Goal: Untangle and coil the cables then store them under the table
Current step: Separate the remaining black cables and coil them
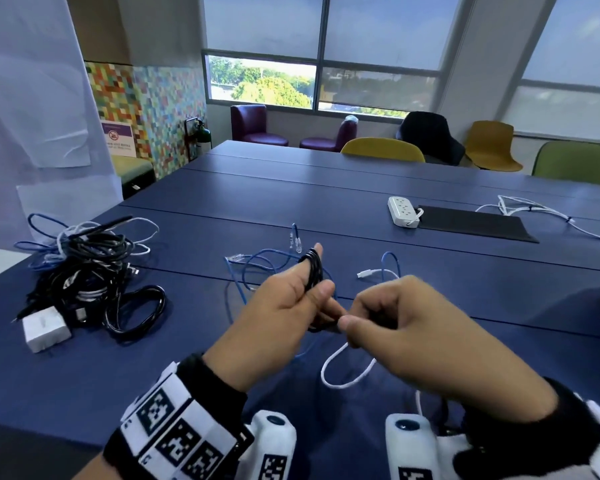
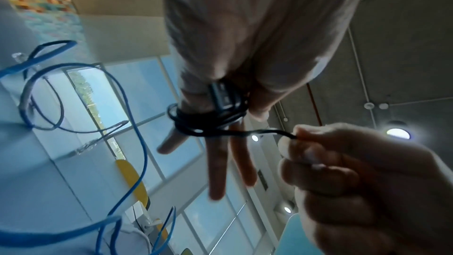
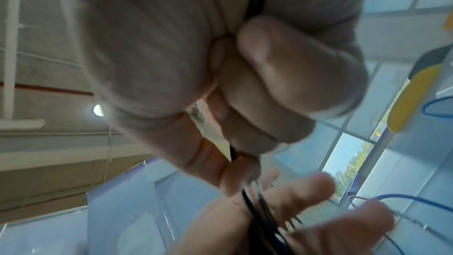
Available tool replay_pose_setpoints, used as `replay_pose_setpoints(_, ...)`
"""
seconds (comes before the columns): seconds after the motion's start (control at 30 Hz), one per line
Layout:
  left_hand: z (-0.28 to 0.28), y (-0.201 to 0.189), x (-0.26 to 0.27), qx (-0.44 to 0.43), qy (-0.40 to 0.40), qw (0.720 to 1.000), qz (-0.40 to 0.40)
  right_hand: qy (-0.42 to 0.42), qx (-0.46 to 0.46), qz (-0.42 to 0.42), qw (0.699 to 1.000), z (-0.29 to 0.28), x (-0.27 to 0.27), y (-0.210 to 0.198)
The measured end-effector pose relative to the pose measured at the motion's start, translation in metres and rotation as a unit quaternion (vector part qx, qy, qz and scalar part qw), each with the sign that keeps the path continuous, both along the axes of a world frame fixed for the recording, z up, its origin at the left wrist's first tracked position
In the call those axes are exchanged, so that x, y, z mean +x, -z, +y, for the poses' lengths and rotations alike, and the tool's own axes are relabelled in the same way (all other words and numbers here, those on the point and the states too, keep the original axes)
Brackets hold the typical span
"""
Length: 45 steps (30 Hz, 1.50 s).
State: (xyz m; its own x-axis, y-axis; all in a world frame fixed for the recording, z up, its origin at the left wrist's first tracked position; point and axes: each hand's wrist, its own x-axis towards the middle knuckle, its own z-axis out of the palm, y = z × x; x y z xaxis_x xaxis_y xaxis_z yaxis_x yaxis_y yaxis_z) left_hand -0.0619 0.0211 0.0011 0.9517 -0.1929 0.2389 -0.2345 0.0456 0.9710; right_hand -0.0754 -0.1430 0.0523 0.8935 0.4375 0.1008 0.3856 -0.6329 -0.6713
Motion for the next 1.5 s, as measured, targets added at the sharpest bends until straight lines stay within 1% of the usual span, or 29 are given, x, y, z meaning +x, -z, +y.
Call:
replay_pose_setpoints(0.1,0.002,-0.005,-0.007,0.051,0.031,0.998,-0.014,0.012,0.075,0.074,0.994,-0.006,0.001,-0.007)
replay_pose_setpoints(0.17,0.003,-0.007,-0.011,0.062,0.042,0.997,-0.013,0.015,0.130,0.112,0.985,-0.008,0.002,-0.011)
replay_pose_setpoints(0.23,0.004,-0.006,-0.014,0.065,0.052,0.997,-0.008,0.022,0.176,0.112,0.978,-0.011,0.003,-0.016)
replay_pose_setpoints(0.27,0.004,-0.005,-0.015,0.066,0.068,0.995,-0.006,0.030,0.190,0.097,0.976,-0.013,0.005,-0.018)
replay_pose_setpoints(0.3,0.004,-0.003,-0.016,0.046,0.087,0.995,0.014,0.040,0.193,0.069,0.978,-0.016,0.007,-0.020)
replay_pose_setpoints(0.37,0.003,0.001,-0.019,-0.058,0.130,0.987,0.071,0.075,0.181,-0.012,0.981,-0.020,0.013,-0.020)
replay_pose_setpoints(0.43,0.001,-0.001,-0.022,-0.182,0.177,0.962,0.098,0.107,0.178,-0.077,0.975,-0.019,0.020,-0.013)
replay_pose_setpoints(0.5,0.002,-0.003,-0.023,-0.267,0.220,0.934,0.087,0.117,0.150,-0.119,0.974,-0.015,0.023,-0.001)
replay_pose_setpoints(0.57,0.004,-0.006,-0.021,-0.329,0.243,0.910,0.074,0.125,0.107,-0.151,0.975,-0.011,0.024,0.012)
replay_pose_setpoints(0.67,0.006,-0.011,-0.019,-0.391,0.209,0.894,0.071,0.130,0.060,-0.164,0.976,-0.008,0.024,0.025)
replay_pose_setpoints(0.77,0.008,-0.013,-0.017,-0.420,0.151,0.891,0.078,0.113,-0.012,-0.157,0.981,-0.006,0.020,0.031)
replay_pose_setpoints(0.87,0.006,-0.012,-0.016,-0.433,0.094,0.892,0.090,0.083,-0.061,-0.123,0.987,-0.003,0.013,0.036)
replay_pose_setpoints(0.93,0.004,-0.012,-0.015,-0.435,0.054,0.895,0.085,0.065,-0.110,-0.105,0.986,0.000,0.010,0.041)
replay_pose_setpoints(1.0,0.005,-0.014,-0.012,-0.429,0.012,0.901,0.062,0.049,-0.166,-0.084,0.981,0.002,0.007,0.046)
replay_pose_setpoints(1.1,0.008,-0.016,-0.007,-0.390,-0.045,0.919,0.027,0.006,-0.173,-0.040,0.984,0.004,-0.003,0.039)
replay_pose_setpoints(1.17,0.010,-0.013,-0.006,-0.341,-0.060,0.938,0.005,-0.024,-0.169,-0.038,0.985,0.005,-0.009,0.030)
replay_pose_setpoints(1.23,0.009,-0.009,-0.006,-0.290,-0.061,0.955,-0.006,-0.045,-0.151,-0.065,0.985,0.006,-0.013,0.020)
replay_pose_setpoints(1.37,0.002,-0.004,-0.008,-0.220,-0.048,0.974,-0.016,-0.054,-0.086,-0.129,0.986,0.003,-0.015,0.006)
replay_pose_setpoints(1.5,-0.003,-0.003,-0.011,-0.089,-0.020,0.995,-0.034,-0.055,0.011,-0.160,0.986,-0.002,-0.013,-0.006)
